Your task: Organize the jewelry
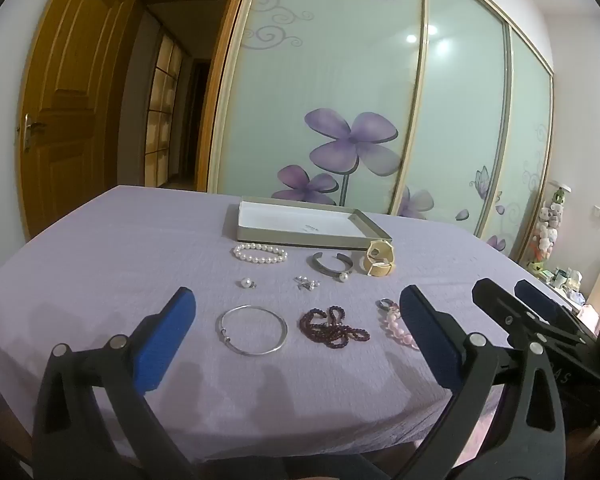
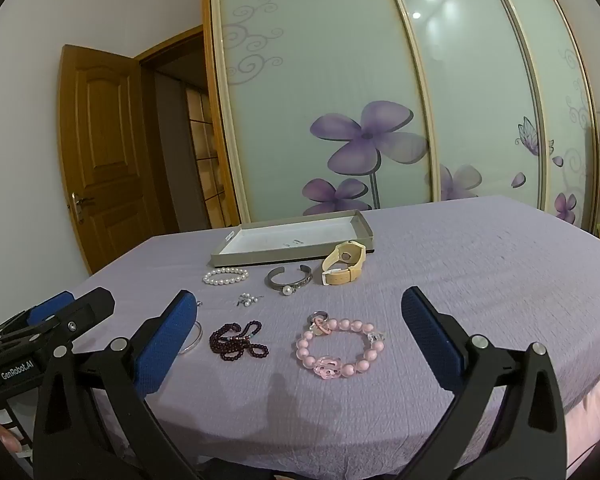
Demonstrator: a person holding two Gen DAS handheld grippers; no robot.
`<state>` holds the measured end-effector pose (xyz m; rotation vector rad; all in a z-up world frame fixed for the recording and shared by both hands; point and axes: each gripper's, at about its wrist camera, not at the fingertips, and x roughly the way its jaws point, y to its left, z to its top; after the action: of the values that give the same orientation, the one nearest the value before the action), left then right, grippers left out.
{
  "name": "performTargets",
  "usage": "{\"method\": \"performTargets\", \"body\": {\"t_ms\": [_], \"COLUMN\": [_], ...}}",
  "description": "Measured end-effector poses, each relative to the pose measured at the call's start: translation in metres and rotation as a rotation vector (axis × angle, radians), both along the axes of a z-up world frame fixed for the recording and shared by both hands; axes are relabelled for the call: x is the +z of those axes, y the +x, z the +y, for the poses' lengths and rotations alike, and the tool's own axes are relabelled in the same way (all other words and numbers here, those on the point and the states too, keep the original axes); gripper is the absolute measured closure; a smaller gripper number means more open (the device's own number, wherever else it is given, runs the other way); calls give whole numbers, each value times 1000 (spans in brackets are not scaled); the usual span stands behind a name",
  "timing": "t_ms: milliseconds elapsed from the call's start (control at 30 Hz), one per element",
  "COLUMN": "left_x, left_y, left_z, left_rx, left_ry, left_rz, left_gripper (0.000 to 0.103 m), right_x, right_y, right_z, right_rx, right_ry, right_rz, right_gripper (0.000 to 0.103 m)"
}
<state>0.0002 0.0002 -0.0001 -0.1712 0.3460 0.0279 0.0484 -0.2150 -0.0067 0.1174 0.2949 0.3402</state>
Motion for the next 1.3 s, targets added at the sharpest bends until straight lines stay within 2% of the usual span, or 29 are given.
{"method": "performTargets", "body": {"t_ms": [1300], "left_x": [0], "left_y": [0], "left_z": [0], "left_rx": [-1], "left_ry": [-12], "left_rz": [0], "left_gripper": [2], "right_x": [1], "right_y": [-2], "right_z": [-1], "right_rx": [-2], "right_ry": [4], "right_rz": [-2], "right_gripper": [1]}}
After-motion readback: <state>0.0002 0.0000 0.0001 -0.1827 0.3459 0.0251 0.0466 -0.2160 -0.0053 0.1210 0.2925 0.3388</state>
